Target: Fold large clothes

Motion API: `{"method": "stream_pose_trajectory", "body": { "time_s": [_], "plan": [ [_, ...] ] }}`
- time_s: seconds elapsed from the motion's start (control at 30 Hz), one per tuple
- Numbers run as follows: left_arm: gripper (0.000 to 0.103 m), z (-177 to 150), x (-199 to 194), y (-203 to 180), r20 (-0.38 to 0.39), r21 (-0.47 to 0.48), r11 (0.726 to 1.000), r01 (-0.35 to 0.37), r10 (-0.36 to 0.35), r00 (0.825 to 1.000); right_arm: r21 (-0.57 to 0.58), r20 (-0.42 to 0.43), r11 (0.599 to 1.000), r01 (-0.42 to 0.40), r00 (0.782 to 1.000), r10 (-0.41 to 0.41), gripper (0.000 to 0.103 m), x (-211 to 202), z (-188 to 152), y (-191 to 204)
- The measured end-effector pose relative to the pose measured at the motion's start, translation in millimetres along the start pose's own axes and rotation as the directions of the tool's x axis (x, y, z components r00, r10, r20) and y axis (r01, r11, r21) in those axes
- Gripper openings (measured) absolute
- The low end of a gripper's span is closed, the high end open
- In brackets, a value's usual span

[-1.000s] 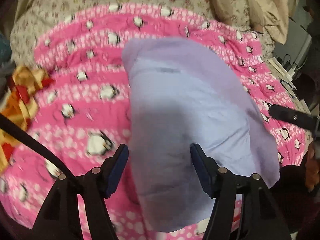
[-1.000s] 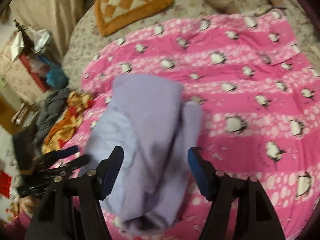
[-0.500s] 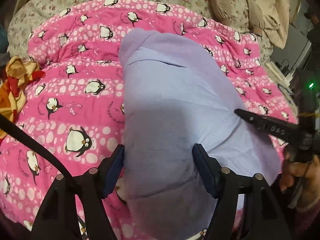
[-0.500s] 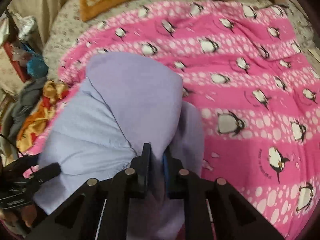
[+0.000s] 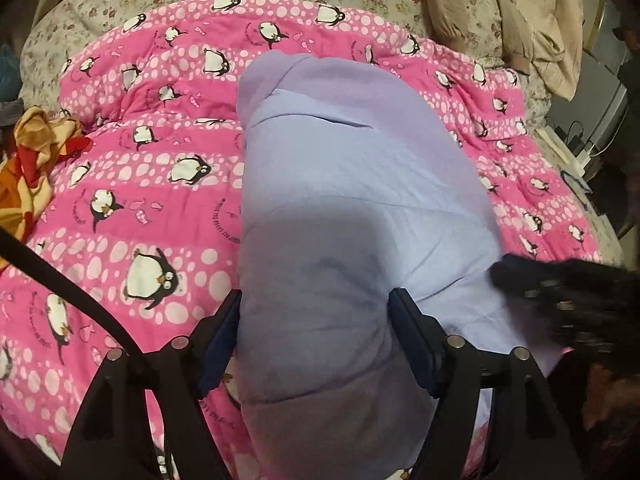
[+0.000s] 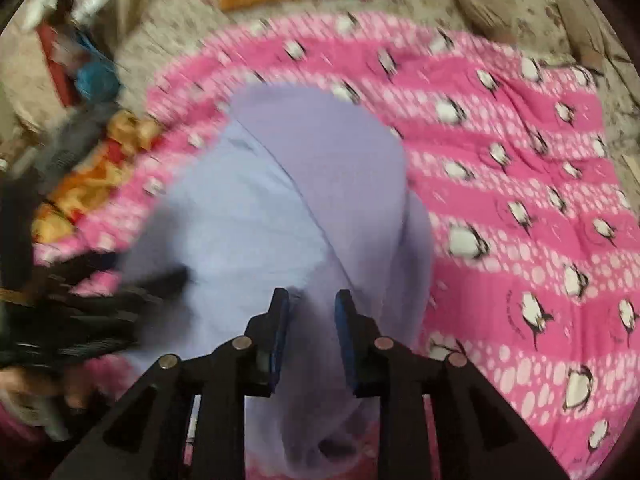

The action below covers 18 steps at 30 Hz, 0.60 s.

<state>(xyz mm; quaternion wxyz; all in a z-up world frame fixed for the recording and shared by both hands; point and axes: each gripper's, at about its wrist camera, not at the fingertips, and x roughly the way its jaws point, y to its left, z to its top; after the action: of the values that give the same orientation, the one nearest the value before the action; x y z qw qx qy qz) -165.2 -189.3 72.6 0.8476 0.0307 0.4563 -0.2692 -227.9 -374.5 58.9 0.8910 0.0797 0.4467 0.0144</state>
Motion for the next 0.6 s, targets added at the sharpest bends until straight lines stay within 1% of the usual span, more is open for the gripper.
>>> {"method": "stream_pose_trajectory", "body": {
  "time_s": [0.07,0.13,0.17,0.2,0.23,0.27,0.3,0.33,0.4,0.5,0.57,0.6],
  "plan": [
    [0.045,-0.8,-0.7,-1.0,0.008,-0.01,1.0,-0.018,0.018,1.0,0.031,-0.011,1.0,0.001,1.0,-0.001,0.023,12.6,-1.7,-7.3],
    [0.045,-1.4,-3.8,-3.0,0.011,-0.005,0.999,-0.043,0.043,0.999,0.027,0.005,1.0,-0.002,1.0,0.002,0.024,5.9,-0.3,-4.9],
    [0.045,-1.3,-5.4,-4.0,0.01,0.002,0.999,-0.052,0.052,0.999,0.023,0.012,1.0,-0.003,1.0,0.002,0.025,1.6,0.6,-2.8],
    [0.045,-1.2,-7.7,-5.2,0.012,0.011,0.998,-0.065,0.065,0.998,0.023,0.024,1.0,-0.001,1.0,0.0,0.028,-3.8,1.7,-0.5],
    [0.045,-1.9,-10.4,-5.4,0.019,0.015,0.997,-0.077,0.076,0.997,0.025,0.036,1.0,0.006,0.999,-0.007,0.039,-8.3,2.8,1.3],
    [0.044,-2.3,-12.8,-5.5,0.027,0.016,0.996,-0.084,0.084,0.996,0.026,0.05,0.999,0.018,0.999,-0.02,0.046,-13.5,3.0,4.1],
    [0.044,-3.2,-15.6,-5.6,0.036,0.013,0.996,-0.09,0.089,0.995,0.024,0.065,0.999,0.031,0.997,-0.033,0.059,-17.2,2.6,7.1],
    [0.044,-4.3,-18.6,-4.9,0.043,0.007,0.996,-0.092,0.092,0.995,0.019,0.075,0.999,0.039,0.996,-0.041,0.065,-19.1,2.0,10.3],
    [0.044,-5.7,-22.2,-3.6,0.048,0.003,0.995,-0.097,0.097,0.994,0.015,0.081,0.999,0.042,0.996,-0.043,0.065,-20.8,1.1,15.2],
    [0.044,-7.0,-24.7,-3.3,0.05,0.003,0.994,-0.11,0.11,0.993,0.04,0.085,0.999,0.025,0.996,-0.028,0.065,-22.5,3.0,18.4],
    [0.044,-7.6,-26.2,-2.6,0.054,0.0,0.994,-0.114,0.113,0.992,0.038,0.094,0.999,0.035,0.995,-0.038,0.065,-23.8,10.2,21.6],
    [0.044,-7.7,-26.6,-2.7,0.057,-0.003,0.993,-0.116,0.116,0.992,0.026,0.119,0.999,0.033,0.992,-0.036,0.065,-26.0,18.7,24.9]
  ]
}}
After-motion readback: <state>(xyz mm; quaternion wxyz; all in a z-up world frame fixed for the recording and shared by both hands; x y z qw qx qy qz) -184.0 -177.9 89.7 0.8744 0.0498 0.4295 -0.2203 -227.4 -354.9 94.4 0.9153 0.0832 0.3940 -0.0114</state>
